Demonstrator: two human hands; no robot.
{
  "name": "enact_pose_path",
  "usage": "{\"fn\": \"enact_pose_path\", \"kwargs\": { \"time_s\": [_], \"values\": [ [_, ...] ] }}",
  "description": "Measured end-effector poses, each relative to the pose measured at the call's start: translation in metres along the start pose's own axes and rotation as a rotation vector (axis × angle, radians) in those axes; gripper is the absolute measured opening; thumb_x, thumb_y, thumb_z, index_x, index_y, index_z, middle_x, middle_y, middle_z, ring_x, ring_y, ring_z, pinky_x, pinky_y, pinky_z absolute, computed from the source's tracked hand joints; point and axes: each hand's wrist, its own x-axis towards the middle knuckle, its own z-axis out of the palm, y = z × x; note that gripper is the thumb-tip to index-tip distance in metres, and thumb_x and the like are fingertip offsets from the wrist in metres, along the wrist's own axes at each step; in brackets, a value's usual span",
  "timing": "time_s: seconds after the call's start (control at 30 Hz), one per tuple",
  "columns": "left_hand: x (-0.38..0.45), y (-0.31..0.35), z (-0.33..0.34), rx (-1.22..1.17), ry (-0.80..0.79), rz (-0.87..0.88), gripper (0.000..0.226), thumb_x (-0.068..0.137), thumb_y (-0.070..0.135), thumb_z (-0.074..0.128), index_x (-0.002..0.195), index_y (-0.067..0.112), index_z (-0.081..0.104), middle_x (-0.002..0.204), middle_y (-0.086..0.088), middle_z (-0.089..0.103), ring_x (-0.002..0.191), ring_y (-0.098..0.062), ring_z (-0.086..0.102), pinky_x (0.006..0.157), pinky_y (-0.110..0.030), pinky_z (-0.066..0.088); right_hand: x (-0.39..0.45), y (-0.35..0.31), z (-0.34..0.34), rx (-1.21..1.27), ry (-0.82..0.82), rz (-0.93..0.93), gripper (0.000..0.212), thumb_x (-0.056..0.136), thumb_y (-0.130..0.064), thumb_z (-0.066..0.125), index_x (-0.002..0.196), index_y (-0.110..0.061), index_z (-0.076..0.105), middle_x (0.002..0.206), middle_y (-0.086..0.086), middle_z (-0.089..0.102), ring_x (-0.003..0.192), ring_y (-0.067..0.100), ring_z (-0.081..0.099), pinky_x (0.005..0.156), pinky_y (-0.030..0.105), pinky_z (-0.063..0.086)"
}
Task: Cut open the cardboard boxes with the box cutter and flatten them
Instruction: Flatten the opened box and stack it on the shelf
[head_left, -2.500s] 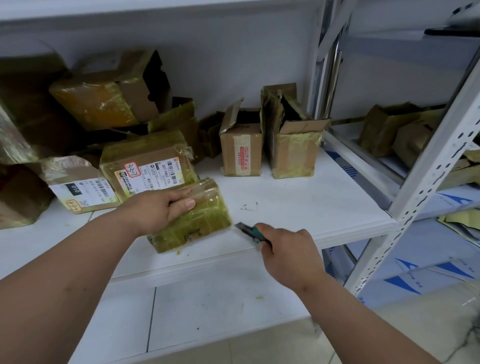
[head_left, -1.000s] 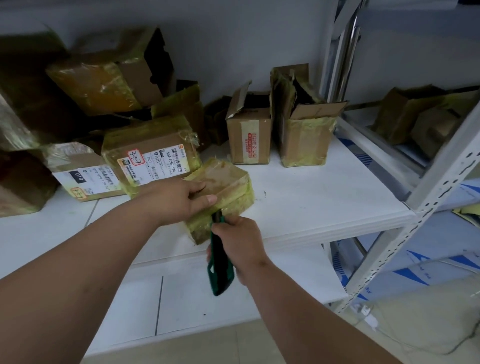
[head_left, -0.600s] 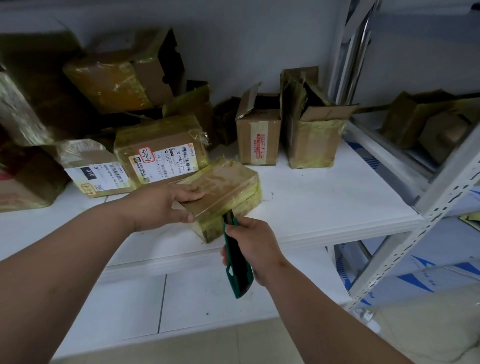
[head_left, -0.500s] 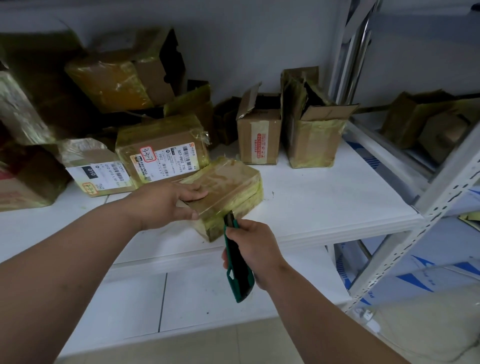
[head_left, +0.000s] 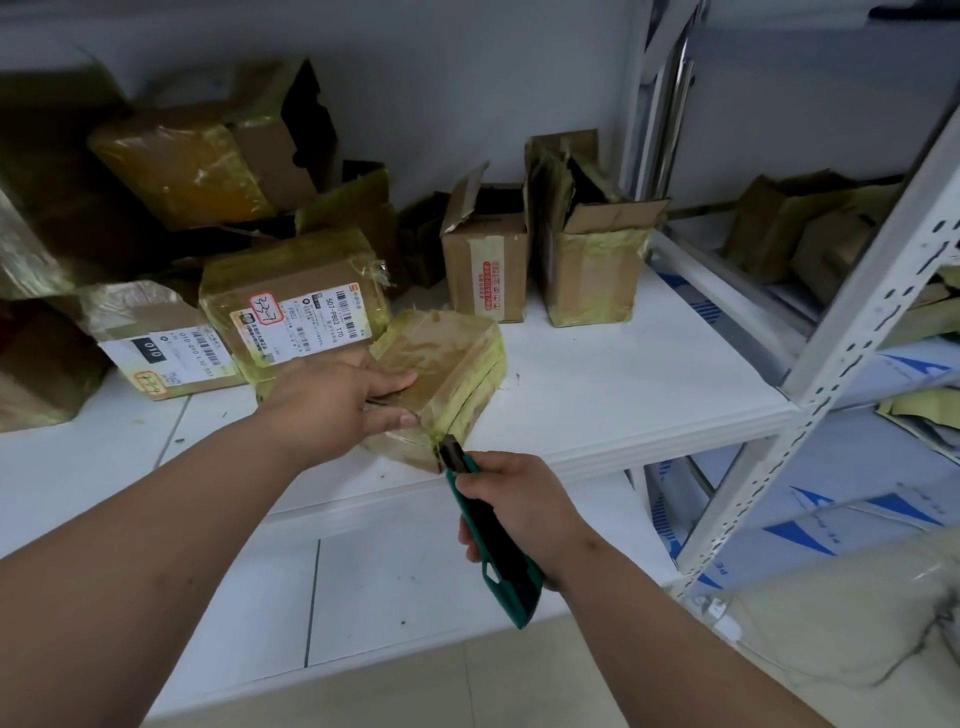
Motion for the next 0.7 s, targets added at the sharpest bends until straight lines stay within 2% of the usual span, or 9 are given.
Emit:
{"fn": "enact_pose_path", "kwargs": {
  "time_s": [0.1,0.17,0.23,0.3,0.37,0.43,0.47,0.57,0.7],
  "values": [
    [0.006,0.020,0.000,0.067,-0.005,-0.031,0.076,0.067,0.080,0.042,0.137,0.049,0.047,0.096,0.013,0.045,0.094,-0.011,0.048,0.069,-0.027,0.038,-0.007,-0.005,-0.019,-0.043,0.057,-0.016,0.018,0.097,-0.007,0.054,0.105,-0.010,0.070,0.062,0.018,0.059,0.048,0.025,0.055,0.049,0.028,0.050],
    [0.010,0.036,0.002,0.064,-0.009,-0.049,0.068,0.075,0.074,0.053,0.138,0.046,0.048,0.095,0.010,0.041,0.092,-0.012,0.047,0.064,-0.026,0.034,-0.010,-0.001,-0.029,-0.100,0.127,-0.047,0.020,0.097,-0.008,0.055,0.107,-0.015,0.070,0.062,0.016,0.058,0.045,0.021,0.054,0.046,0.027,0.049],
    [0.014,0.046,0.002,0.043,-0.027,-0.060,0.066,0.079,0.069,0.057,0.139,0.043,0.048,0.097,0.008,0.040,0.094,-0.014,0.047,0.068,-0.027,0.037,-0.009,0.009,-0.034,-0.256,0.224,-0.135,0.025,0.094,-0.012,0.052,0.105,-0.024,0.070,0.059,0.008,0.059,0.047,0.022,0.056,0.049,0.033,0.053],
    [0.017,0.049,0.000,0.038,-0.028,-0.064,0.066,0.080,0.068,0.058,0.139,0.041,0.049,0.102,0.006,0.041,0.103,-0.017,0.044,0.082,-0.032,0.042,-0.008,0.022,-0.036,-0.469,0.300,-0.264,0.028,0.089,-0.018,0.048,0.103,-0.033,0.066,0.057,0.001,0.058,0.053,0.025,0.059,0.055,0.041,0.056],
    [0.020,0.049,-0.001,0.076,-0.015,-0.066,0.065,0.081,0.068,0.057,0.138,0.039,0.051,0.122,0.004,0.044,0.118,-0.022,0.036,0.101,-0.040,0.038,-0.007,0.034,-0.039,-0.641,0.370,-0.349,0.026,0.087,-0.019,0.048,0.104,-0.034,0.061,0.057,0.001,0.055,0.056,0.025,0.058,0.057,0.042,0.053],
    [0.023,0.052,0.001,0.078,-0.028,-0.062,0.062,0.085,0.064,0.057,0.139,0.036,0.051,0.148,0.005,0.039,0.132,-0.027,0.031,0.110,-0.043,0.033,-0.009,0.042,-0.042,-0.754,0.443,-0.401,0.032,0.088,-0.018,0.049,0.115,-0.033,0.059,0.059,-0.003,0.054,0.059,0.023,0.057,0.057,0.038,0.050],
    [0.025,0.054,0.004,0.039,-0.044,-0.064,0.060,0.086,0.062,0.058,0.138,0.033,0.051,0.149,0.005,0.041,0.131,-0.026,0.038,0.107,-0.042,0.037,-0.011,0.044,-0.043,-0.794,0.459,-0.437,0.037,0.089,-0.020,0.050,0.122,-0.033,0.058,0.062,-0.004,0.056,0.060,0.022,0.058,0.057,0.036,0.050],
    [0.025,0.057,0.009,-0.085,-0.071,-0.087,0.055,0.087,0.058,0.060,0.133,0.031,0.047,0.125,0.003,0.057,0.100,-0.019,0.054,0.081,-0.033,0.046,-0.009,0.047,-0.042,-0.895,0.491,-0.569,0.047,0.085,-0.028,0.046,0.130,-0.031,0.056,0.067,-0.005,0.061,0.059,0.023,0.056,0.056,0.034,0.049],
    [0.025,0.055,0.004,-0.077,-0.120,-0.080,0.053,0.091,0.053,0.059,0.136,0.032,0.043,0.126,0.001,0.056,0.100,-0.019,0.055,0.085,-0.033,0.048,0.006,0.046,-0.039,-1.003,0.567,-0.669,0.043,0.082,-0.024,0.051,0.123,-0.026,0.061,0.057,-0.007,0.055,0.046,0.022,0.048,0.046,0.025,0.036]
  ]
}}
